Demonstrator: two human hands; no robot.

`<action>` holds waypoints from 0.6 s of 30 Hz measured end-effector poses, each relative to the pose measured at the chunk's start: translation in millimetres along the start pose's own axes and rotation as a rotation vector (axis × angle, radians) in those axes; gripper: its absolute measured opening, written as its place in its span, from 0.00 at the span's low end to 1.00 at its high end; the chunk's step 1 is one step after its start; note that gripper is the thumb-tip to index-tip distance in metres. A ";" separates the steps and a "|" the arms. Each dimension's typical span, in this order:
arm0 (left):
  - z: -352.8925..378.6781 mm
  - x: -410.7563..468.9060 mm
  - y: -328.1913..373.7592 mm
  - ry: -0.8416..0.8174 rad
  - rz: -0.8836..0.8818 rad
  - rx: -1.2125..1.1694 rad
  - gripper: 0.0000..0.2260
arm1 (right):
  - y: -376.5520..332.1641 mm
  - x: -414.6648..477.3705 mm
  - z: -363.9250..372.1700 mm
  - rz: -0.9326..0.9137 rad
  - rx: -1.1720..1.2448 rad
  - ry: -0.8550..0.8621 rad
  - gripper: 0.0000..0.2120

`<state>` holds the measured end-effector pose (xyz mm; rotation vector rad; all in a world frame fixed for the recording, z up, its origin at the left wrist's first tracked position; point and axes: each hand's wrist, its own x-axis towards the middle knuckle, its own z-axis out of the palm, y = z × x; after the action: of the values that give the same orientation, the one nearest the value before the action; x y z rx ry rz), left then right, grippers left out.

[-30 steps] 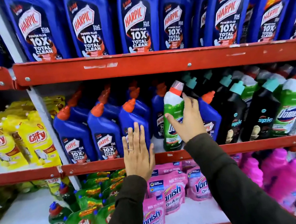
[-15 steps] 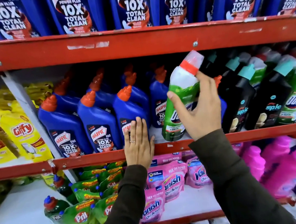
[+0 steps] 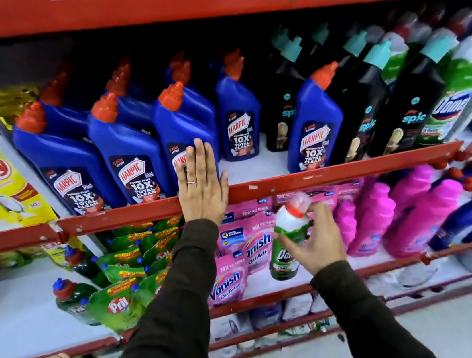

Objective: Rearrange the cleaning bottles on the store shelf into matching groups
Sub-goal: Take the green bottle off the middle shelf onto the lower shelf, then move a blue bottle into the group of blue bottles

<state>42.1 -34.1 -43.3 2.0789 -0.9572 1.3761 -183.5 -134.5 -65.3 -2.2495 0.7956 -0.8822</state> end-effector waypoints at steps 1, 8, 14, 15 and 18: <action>0.3 0.1 -0.2 -0.006 0.000 0.004 0.34 | 12.6 -5.1 11.2 0.028 -0.006 -0.022 0.30; 1.7 -0.1 -1.6 -0.009 0.010 -0.015 0.31 | 51.6 -23.4 45.4 0.061 -0.008 -0.055 0.29; 1.9 -1.6 -2.8 -0.010 0.015 -0.006 0.31 | 57.4 -20.1 43.5 0.127 -0.051 -0.163 0.35; 2.7 -1.2 -2.6 -0.006 0.017 -0.008 0.32 | 55.9 -20.8 41.6 0.130 -0.058 -0.179 0.36; 4.0 -2.5 -3.2 0.003 0.021 -0.014 0.33 | 46.3 -22.6 29.6 0.095 -0.031 -0.153 0.43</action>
<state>46.2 -34.1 -47.2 2.0615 -0.9870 1.3795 -189.6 -139.9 -124.1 -2.2544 0.8425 -0.6496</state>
